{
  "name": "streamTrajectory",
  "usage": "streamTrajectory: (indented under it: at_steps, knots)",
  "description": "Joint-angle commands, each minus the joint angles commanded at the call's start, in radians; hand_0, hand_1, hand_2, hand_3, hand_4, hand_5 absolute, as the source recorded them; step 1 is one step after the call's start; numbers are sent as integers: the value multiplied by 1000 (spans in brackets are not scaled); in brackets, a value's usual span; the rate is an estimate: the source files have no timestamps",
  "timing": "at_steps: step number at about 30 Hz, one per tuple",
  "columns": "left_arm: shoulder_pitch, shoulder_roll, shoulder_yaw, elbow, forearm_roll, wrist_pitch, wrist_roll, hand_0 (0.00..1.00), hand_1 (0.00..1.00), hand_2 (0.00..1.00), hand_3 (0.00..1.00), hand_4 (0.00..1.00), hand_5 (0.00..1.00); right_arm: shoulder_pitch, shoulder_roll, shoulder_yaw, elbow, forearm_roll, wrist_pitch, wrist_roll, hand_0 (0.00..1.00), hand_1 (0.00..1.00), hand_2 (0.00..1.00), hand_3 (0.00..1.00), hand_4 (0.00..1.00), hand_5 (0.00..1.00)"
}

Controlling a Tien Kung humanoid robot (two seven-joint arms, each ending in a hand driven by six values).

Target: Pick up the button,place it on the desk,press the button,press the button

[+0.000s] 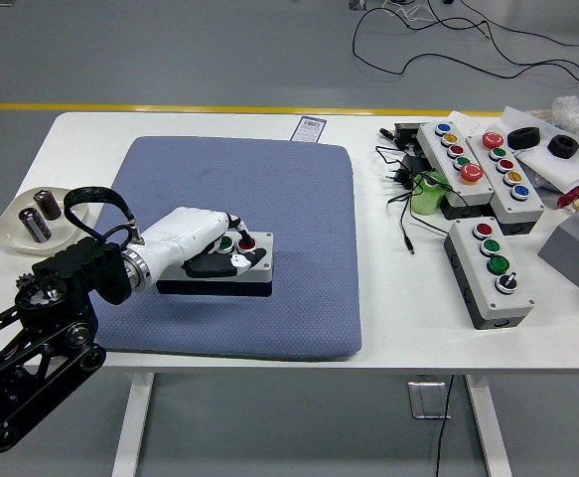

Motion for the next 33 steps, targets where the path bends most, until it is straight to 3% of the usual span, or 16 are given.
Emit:
streamTrajectory:
  at_steps: [4, 5, 7, 10, 11, 13, 16, 17, 22, 23, 29, 33]
  knots:
    - [13, -8, -60, -3, -19, 139, -4, 7, 2, 30, 729, 663, 998, 0, 0, 2, 0, -1, 0, -1, 664, 661, 718, 615, 475, 317]
    - [15, -9, -69, -2, -28, 170, -4, 44, 169, 231, 855, 674, 998, 0, 0, 2, 0, 0, 0, -1, 663, 661, 718, 615, 475, 318]
    - [24, -15, -106, 7, -79, 250, -4, 44, 169, 231, 855, 674, 998, 0, 0, 3, 0, -2, 0, -1, 663, 661, 718, 615, 475, 318]
    - [32, -21, -132, 29, -148, 309, -16, 44, 169, 231, 855, 674, 998, -1, 1, 6, 0, -3, -1, -2, 663, 661, 718, 615, 475, 318]
    - [35, -23, -137, 41, -186, 326, -28, 508, 675, 754, 988, 646, 998, -1, 1, 6, 0, -4, -1, -2, 664, 660, 717, 615, 475, 315]
    - [40, -26, -143, 71, -270, 358, -62, 508, 675, 754, 988, 646, 998, -1, 1, 8, 0, -6, -1, -2, 664, 660, 717, 615, 475, 315]
    - [51, -33, -143, 120, -400, 384, -110, 508, 675, 754, 988, 646, 998, -2, 2, 11, 0, -10, -1, -3, 664, 660, 717, 615, 475, 315]
    - [57, -38, -145, 139, -445, 391, -120, 700, 812, 889, 985, 635, 998, -3, 1, 13, 0, -13, -1, -4, 664, 661, 717, 615, 475, 318]
    - [95, -68, -164, 200, -646, 409, -169, 700, 812, 889, 985, 635, 998, -5, 2, 19, 0, -23, 0, -5, 664, 661, 717, 615, 475, 318]
    - [104, -75, -172, 210, -692, 412, -183, 789, 875, 933, 960, 634, 998, -5, 2, 20, 0, -24, 0, -5, 664, 661, 717, 614, 475, 317]
    - [134, -107, -229, 245, -937, 400, -229, 797, 878, 929, 940, 629, 998, -7, 2, 20, 0, -27, 0, -5, 663, 661, 718, 614, 475, 318]
    - [145, -118, -253, 259, -982, 389, -241, 797, 878, 929, 940, 629, 998, -7, 2, 18, 0, -26, 1, -5, 663, 661, 718, 614, 475, 318]
